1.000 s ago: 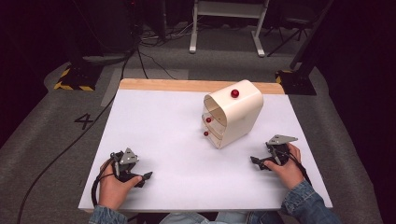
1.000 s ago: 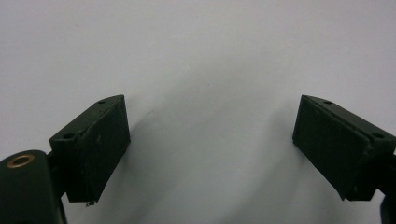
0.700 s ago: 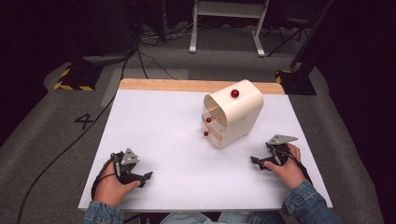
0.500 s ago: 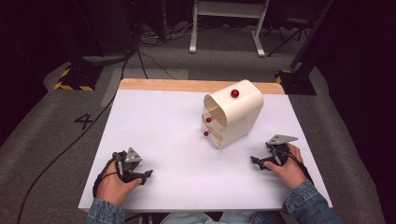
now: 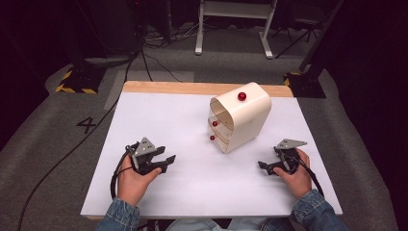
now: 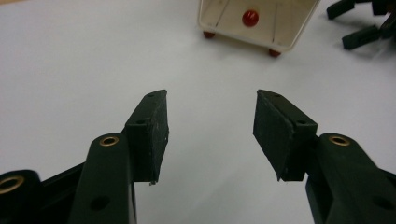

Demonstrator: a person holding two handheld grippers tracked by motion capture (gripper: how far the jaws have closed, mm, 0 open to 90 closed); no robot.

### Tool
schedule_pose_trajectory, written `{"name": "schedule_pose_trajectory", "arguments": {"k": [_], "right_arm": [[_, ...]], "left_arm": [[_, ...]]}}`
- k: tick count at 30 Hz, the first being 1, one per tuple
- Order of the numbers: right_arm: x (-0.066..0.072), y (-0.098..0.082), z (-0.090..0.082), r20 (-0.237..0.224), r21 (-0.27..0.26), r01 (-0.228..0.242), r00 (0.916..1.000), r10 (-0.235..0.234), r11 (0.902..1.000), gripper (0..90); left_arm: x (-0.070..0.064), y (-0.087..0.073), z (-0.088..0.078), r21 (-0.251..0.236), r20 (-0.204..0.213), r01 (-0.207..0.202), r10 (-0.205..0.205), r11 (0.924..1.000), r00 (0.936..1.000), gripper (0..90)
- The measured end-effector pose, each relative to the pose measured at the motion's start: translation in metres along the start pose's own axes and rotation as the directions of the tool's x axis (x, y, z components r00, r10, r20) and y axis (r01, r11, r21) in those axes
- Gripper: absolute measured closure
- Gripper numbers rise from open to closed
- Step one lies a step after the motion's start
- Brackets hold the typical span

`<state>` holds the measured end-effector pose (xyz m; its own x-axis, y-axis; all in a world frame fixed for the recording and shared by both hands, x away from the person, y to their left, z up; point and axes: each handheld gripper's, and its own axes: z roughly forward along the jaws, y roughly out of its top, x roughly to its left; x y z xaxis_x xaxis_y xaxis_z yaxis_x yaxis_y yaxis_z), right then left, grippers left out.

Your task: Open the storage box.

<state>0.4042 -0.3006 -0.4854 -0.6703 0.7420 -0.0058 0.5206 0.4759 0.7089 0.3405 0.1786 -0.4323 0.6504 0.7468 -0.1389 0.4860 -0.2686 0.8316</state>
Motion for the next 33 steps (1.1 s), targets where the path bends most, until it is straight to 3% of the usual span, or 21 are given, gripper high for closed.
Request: {"name": "schedule_pose_trajectory", "arguments": {"k": [9, 18, 21, 22, 27, 33], "right_arm": [[0.000, 0.000, 0.000, 0.002, -0.004, 0.001, 1.0000, -0.001, 1.0000, 2.0], [0.000, -0.001, 0.000, 0.003, -0.007, 0.002, 1.0000, -0.002, 1.0000, 2.1], [0.000, -0.001, 0.000, 0.003, -0.007, 0.002, 1.0000, -0.002, 1.0000, 2.1], [0.000, -0.001, 0.000, 0.003, -0.007, 0.002, 1.0000, -0.002, 1.0000, 2.0], [0.000, -0.001, 0.000, 0.003, -0.008, 0.001, 1.0000, -0.001, 1.0000, 2.1], [0.000, -0.001, 0.000, 0.003, -0.008, 0.000, 1.0000, 0.000, 1.0000, 2.1]], "left_arm": [[-0.003, 0.021, 0.014, -0.042, 0.041, -0.017, 0.019, 0.9990, 0.9990, 44.4], [-0.009, 0.049, 0.038, -0.052, 0.064, -0.080, 0.084, 0.9954, 0.9944, 44.5], [-0.009, 0.053, 0.045, -0.078, 0.063, -0.103, 0.108, 0.9916, 0.9921, 42.0], [-0.009, 0.053, 0.055, -0.112, 0.058, -0.114, 0.121, 0.9872, 0.9910, 41.5], [-0.006, 0.053, 0.077, -0.139, 0.118, -0.067, 0.084, 0.9880, 0.9894, 45.2], [-0.006, 0.047, 0.098, -0.116, 0.157, -0.072, 0.090, 0.9906, 0.9835, 46.2]]}}
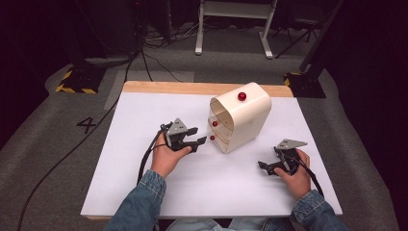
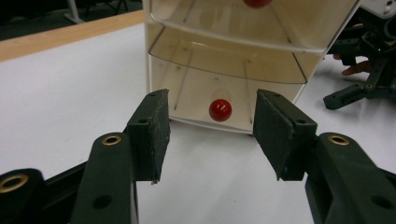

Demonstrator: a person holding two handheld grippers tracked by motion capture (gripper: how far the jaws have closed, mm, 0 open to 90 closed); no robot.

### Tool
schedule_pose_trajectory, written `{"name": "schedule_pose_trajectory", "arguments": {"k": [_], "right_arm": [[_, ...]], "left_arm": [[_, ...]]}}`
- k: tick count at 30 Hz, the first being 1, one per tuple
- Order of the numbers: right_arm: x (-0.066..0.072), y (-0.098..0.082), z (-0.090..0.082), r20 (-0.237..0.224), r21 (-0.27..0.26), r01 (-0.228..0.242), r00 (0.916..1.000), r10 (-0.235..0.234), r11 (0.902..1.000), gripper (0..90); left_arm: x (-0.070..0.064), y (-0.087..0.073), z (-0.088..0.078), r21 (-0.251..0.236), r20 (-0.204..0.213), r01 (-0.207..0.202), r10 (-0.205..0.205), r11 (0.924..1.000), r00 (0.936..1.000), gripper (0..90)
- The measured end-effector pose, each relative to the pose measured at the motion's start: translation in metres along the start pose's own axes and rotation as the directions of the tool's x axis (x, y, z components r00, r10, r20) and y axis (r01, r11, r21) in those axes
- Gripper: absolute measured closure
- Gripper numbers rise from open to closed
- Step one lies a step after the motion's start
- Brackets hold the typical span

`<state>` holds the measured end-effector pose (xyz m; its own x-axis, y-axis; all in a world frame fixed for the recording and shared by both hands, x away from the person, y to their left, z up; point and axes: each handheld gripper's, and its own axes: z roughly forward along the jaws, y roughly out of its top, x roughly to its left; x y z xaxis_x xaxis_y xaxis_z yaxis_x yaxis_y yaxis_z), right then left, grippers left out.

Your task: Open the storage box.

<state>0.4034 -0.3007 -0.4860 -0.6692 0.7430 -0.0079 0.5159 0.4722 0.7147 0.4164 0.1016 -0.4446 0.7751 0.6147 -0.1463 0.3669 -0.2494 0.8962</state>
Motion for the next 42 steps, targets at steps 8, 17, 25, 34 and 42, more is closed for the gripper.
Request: {"name": "schedule_pose_trajectory", "arguments": {"k": [8, 17, 25, 34, 42], "right_arm": [[0.000, 0.000, 0.000, 0.000, 0.000, 0.001, 1.0000, -0.001, 1.0000, 2.1], [0.000, 0.000, 0.000, 0.001, 0.001, 0.001, 1.0000, -0.001, 1.0000, 2.0], [0.000, 0.000, 0.000, 0.001, 0.000, 0.001, 1.0000, -0.001, 1.0000, 2.1], [0.000, 0.000, 0.000, 0.001, 0.000, 0.001, 1.0000, -0.001, 1.0000, 2.1], [0.000, 0.000, 0.000, 0.001, 0.000, 0.002, 1.0000, -0.002, 1.0000, 2.0]], "left_arm": [[-0.001, -0.008, 0.023, -0.007, 0.044, 0.021, -0.020, 0.9998, 0.9988, 51.4], [0.001, -0.015, 0.040, 0.011, 0.058, 0.045, -0.046, 0.9989, 0.9973, 56.8], [0.000, -0.014, 0.048, 0.043, 0.060, 0.018, -0.021, 0.9989, 0.9980, 65.0], [0.000, -0.011, 0.047, 0.066, 0.064, 0.007, -0.011, 0.9978, 0.9979, 73.8], [0.001, -0.011, 0.048, 0.060, 0.062, -0.024, 0.021, 0.9979, 0.9979, 72.3]]}}
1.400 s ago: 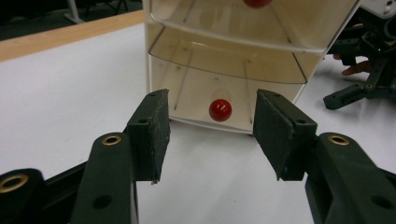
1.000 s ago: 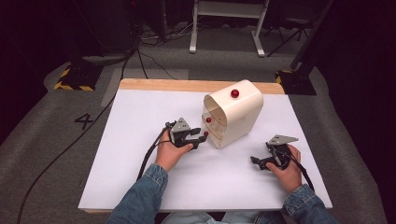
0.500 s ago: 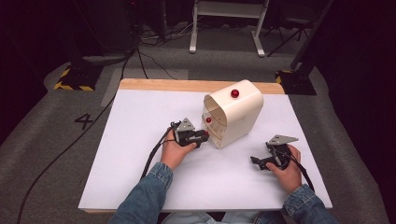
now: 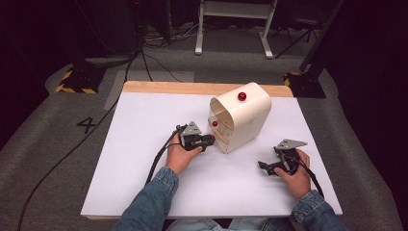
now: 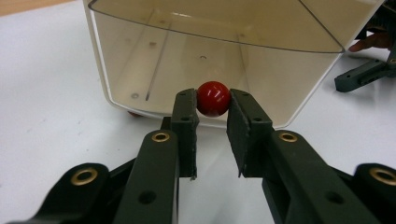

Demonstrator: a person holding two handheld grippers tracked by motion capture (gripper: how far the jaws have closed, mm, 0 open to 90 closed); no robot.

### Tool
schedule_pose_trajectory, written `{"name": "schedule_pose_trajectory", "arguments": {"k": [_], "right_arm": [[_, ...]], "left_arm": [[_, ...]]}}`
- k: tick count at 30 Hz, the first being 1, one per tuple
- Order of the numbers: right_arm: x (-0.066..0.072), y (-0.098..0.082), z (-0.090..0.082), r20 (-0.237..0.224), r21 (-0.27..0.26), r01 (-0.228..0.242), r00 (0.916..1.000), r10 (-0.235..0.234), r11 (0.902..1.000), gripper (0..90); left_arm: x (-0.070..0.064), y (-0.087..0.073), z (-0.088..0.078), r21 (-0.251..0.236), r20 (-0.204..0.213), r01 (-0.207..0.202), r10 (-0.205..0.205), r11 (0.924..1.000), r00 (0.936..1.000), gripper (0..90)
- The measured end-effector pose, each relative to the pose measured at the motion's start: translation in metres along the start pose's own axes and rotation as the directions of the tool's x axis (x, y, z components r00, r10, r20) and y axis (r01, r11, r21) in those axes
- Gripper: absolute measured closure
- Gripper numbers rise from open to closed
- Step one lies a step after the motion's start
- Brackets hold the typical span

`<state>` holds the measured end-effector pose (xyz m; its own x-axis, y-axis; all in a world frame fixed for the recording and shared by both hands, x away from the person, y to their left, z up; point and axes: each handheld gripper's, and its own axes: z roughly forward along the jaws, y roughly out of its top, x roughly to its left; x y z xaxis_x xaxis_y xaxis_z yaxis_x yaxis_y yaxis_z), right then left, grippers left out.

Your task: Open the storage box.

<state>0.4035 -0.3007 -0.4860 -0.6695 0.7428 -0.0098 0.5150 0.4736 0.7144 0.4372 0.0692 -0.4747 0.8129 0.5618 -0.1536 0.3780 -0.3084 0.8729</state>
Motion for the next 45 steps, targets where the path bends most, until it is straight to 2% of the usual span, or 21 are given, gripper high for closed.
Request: {"name": "schedule_pose_trajectory", "arguments": {"k": [2, 3, 4, 5, 7, 15, 22, 23, 26, 27, 30, 32, 35, 36, 38, 44, 45], "right_arm": [[0.000, 0.000, 0.000, 0.000, 0.000, 0.000, 1.0000, 0.000, 1.0000, 2.1], [0.000, 0.000, 0.000, 0.000, 0.000, 0.000, 1.0000, 0.000, 1.0000, 2.1], [0.000, 0.000, 0.000, 0.000, 0.000, 0.000, 1.0000, 0.000, 1.0000, 2.1], [0.000, 0.000, 0.000, 0.000, 0.000, 0.000, 1.0000, 0.000, 1.0000, 2.1], [0.000, 0.000, 0.000, 0.000, 0.000, 0.000, 1.0000, 0.000, 1.0000, 2.1], [0.000, 0.000, 0.000, -0.001, -0.001, 0.000, 1.0000, 0.000, 1.0000, 2.1], [0.000, 0.000, 0.000, -0.001, -0.001, -0.001, 1.0000, 0.001, 1.0000, 2.1], [0.000, 0.000, 0.000, 0.000, -0.001, 0.000, 1.0000, 0.000, 1.0000, 2.1], [0.000, 0.000, 0.000, -0.001, 0.000, -0.001, 1.0000, 0.001, 1.0000, 2.1], [0.000, 0.000, 0.000, 0.000, 0.000, 0.000, 1.0000, 0.000, 1.0000, 2.1], [0.000, 0.000, 0.000, -0.001, 0.001, -0.001, 1.0000, 0.001, 1.0000, 2.1], [0.000, 0.000, 0.000, -0.002, 0.001, -0.001, 1.0000, 0.001, 1.0000, 2.1], [0.000, 0.000, 0.000, -0.003, 0.002, -0.001, 1.0000, 0.001, 1.0000, 2.1], [0.000, 0.000, 0.000, -0.003, 0.002, -0.001, 1.0000, 0.001, 1.0000, 2.1], [0.000, 0.000, 0.000, -0.003, 0.002, -0.001, 1.0000, 0.001, 1.0000, 2.1], [0.000, 0.000, 0.000, -0.004, 0.003, -0.001, 1.0000, 0.001, 1.0000, 2.1], [0.000, 0.000, 0.000, -0.004, 0.003, -0.001, 1.0000, 0.001, 1.0000, 2.1]], "left_arm": [[0.001, 0.001, -0.001, -0.014, -0.001, 0.011, -0.011, 0.9998, 0.9999, 66.8], [0.001, 0.001, -0.001, -0.014, -0.001, 0.011, -0.011, 0.9998, 0.9999, 68.5], [0.001, 0.001, -0.002, -0.023, 0.017, 0.020, -0.020, 0.9995, 0.9997, 68.5], [0.001, 0.001, -0.002, -0.023, 0.016, 0.021, -0.021, 0.9995, 0.9996, 73.1], [0.001, 0.001, -0.002, -0.020, 0.009, 0.001, -0.001, 0.9998, 1.0000, 73.4], [0.000, 0.001, -0.005, -0.004, 0.005, -0.015, 0.015, 0.9999, 0.9999, 73.5], [-0.003, -0.003, -0.024, 0.032, -0.015, -0.048, 0.048, 0.9984, 0.9987, 73.5], [-0.004, -0.005, -0.027, 0.033, -0.015, -0.036, 0.037, 0.9988, 0.9992, 73.5], [-0.005, -0.007, -0.033, 0.035, -0.020, -0.037, 0.038, 0.9987, 0.9991, 73.4], [-0.005, -0.009, -0.041, 0.046, -0.026, -0.045, 0.046, 0.9979, 0.9986, 73.4], [-0.006, -0.013, -0.051, 0.043, -0.031, -0.034, 0.035, 0.9985, 0.9989, 73.4], [-0.006, -0.015, -0.057, 0.047, -0.039, -0.041, 0.043, 0.9980, 0.9983, 73.4], [-0.007, -0.017, -0.063, 0.049, -0.043, -0.039, 0.041, 0.9981, 0.9982, 73.4], [-0.008, -0.018, -0.065, 0.046, -0.040, -0.026, 0.027, 0.9986, 0.9988, 73.4], [-0.008, -0.018, -0.067, 0.046, -0.041, -0.036, 0.038, 0.9983, 0.9984, 73.4], [-0.007, -0.023, -0.076, 0.054, -0.037, -0.017, 0.019, 0.9984, 0.9992, 73.4], [-0.007, -0.025, -0.078, 0.058, -0.039, -0.026, 0.028, 0.9980, 0.9988, 73.4]]}}
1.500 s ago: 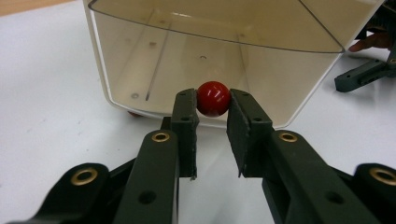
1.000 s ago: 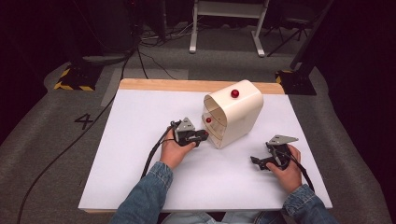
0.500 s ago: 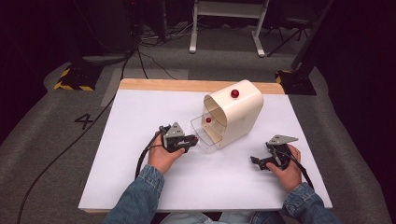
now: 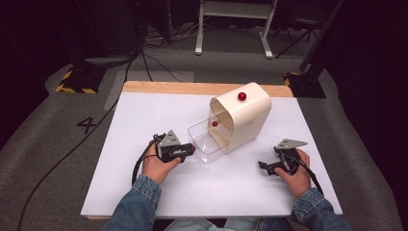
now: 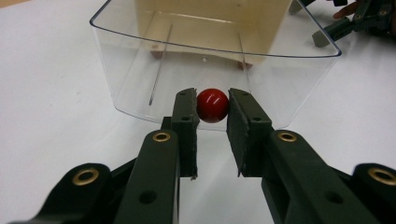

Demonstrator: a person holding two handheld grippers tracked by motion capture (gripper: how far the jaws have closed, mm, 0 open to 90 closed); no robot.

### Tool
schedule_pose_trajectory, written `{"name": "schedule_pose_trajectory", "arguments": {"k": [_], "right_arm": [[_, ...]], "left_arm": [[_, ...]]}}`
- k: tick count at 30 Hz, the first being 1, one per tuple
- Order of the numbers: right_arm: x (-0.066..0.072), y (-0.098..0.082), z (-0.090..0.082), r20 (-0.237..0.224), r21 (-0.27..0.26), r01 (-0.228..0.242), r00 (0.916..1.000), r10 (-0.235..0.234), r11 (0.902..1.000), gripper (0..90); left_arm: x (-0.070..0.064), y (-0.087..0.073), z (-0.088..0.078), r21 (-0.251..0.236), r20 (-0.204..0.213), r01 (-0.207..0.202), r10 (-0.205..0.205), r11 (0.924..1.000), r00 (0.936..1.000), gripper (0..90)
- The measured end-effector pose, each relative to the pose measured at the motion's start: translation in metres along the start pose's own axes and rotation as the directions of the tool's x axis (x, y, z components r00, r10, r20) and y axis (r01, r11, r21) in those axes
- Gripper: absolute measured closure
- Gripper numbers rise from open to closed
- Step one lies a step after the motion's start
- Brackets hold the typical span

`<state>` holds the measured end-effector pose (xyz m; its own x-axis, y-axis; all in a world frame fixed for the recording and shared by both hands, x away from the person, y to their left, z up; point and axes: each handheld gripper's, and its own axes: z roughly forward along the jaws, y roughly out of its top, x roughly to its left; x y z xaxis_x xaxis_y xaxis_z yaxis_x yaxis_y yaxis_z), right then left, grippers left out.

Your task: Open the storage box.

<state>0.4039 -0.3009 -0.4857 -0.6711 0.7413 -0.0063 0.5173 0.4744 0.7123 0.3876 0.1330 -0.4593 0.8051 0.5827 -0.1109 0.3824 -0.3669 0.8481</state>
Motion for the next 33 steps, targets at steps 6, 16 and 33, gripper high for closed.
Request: {"name": "schedule_pose_trajectory", "arguments": {"k": [6, 16, 33], "right_arm": [[0.000, 0.000, 0.000, 0.000, -0.001, 0.000, 1.0000, 0.000, 1.0000, 2.1], [0.000, 0.000, 0.000, 0.000, 0.000, -0.001, 1.0000, 0.001, 1.0000, 2.0], [0.000, 0.000, 0.000, 0.002, -0.002, 0.000, 1.0000, 0.000, 1.0000, 2.0]], "left_arm": [[0.000, -0.005, -0.003, 0.019, 0.000, 0.005, -0.005, 0.9998, 1.0000, 73.3], [-0.001, -0.009, 0.000, 0.082, -0.009, -0.008, 0.009, 0.9966, 0.9999, 57.9], [-0.006, 0.017, -0.023, 0.013, -0.034, 0.016, -0.016, 0.9998, 0.9993, 46.3]]}}
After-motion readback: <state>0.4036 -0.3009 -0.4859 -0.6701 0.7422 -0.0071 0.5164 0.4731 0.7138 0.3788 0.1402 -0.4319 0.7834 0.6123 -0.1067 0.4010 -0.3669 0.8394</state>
